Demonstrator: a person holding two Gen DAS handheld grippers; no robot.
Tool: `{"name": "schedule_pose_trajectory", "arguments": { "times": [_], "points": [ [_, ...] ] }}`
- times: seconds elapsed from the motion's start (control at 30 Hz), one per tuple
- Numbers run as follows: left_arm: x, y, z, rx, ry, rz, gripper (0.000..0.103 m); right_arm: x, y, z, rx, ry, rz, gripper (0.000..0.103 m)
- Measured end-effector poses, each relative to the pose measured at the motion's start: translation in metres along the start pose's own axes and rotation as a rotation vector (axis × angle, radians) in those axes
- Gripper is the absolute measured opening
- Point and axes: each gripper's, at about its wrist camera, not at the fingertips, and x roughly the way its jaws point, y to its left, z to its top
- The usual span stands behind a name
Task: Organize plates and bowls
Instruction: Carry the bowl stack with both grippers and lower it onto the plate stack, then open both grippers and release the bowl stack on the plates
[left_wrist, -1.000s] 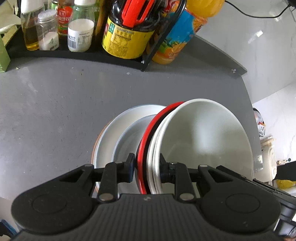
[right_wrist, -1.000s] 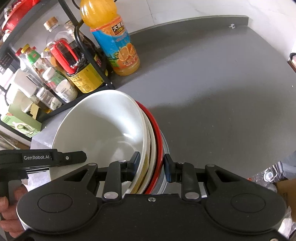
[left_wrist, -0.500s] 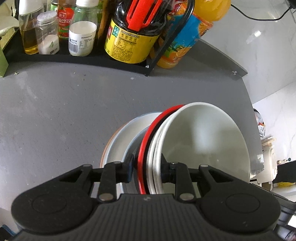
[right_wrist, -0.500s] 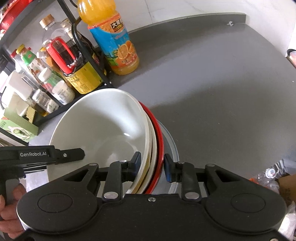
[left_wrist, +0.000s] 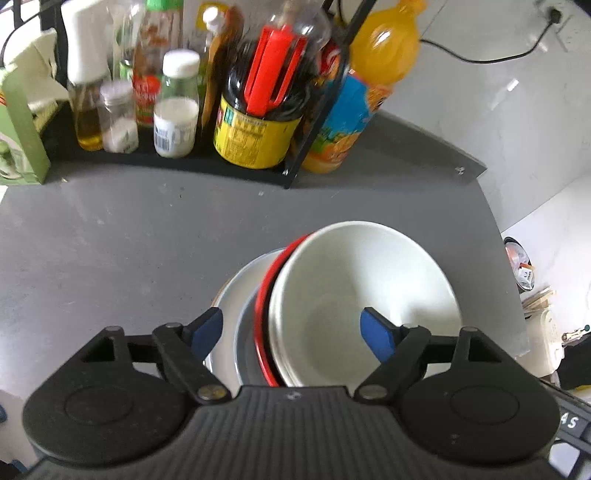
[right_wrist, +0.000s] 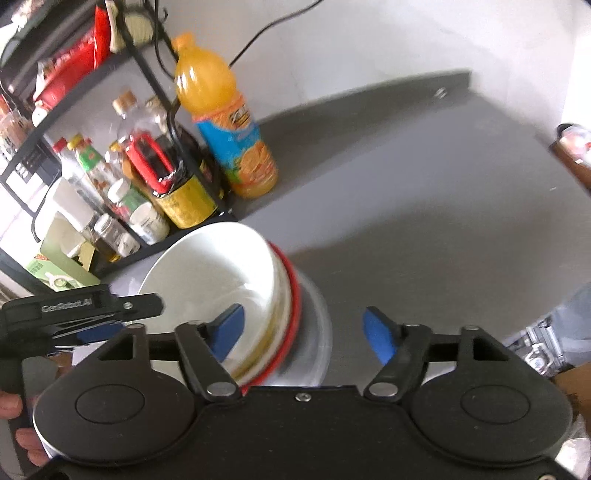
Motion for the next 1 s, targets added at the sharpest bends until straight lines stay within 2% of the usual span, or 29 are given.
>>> {"name": "schedule_pose_trajectory", "arguments": {
  "times": [0.13, 0.23, 0.33, 0.53, 0.8, 1.0],
  "points": [
    [-0.029, -0.014, -0.023, 0.031, -0.043, 0.024, 0.090, -0.033, -0.015, -0.010, -0.023, -0.048, -0.009, 0.079],
    [-0.050, -0.026, -0.045, 0.047, -0.054, 0.041, 0.091, -0.057, -0.023, -0.019, -0.031, -0.077, -0.013, 0.083],
    [-0.072, -0.038, -0.067, 0.077, -0.069, 0.043, 0.092, -0.081, -0.026, -0.029, -0.039, -0.110, -0.004, 0.091],
    [-0.114, -0.057, -0.105, 0.105, -0.093, 0.072, 0.096, -0.119, -0.033, -0.050, -0.050, -0.141, 0.004, 0.096],
    [-0.157, -0.068, -0.130, 0.111, -0.143, 0.094, 0.097, -0.152, -0.036, -0.070, -0.065, -0.179, 0.000, 0.096],
    [-0.179, -0.069, -0.140, 0.139, -0.183, 0.076, 0.102, -0.172, -0.030, -0.079, -0.091, -0.200, -0.022, 0.096]
  ]
}}
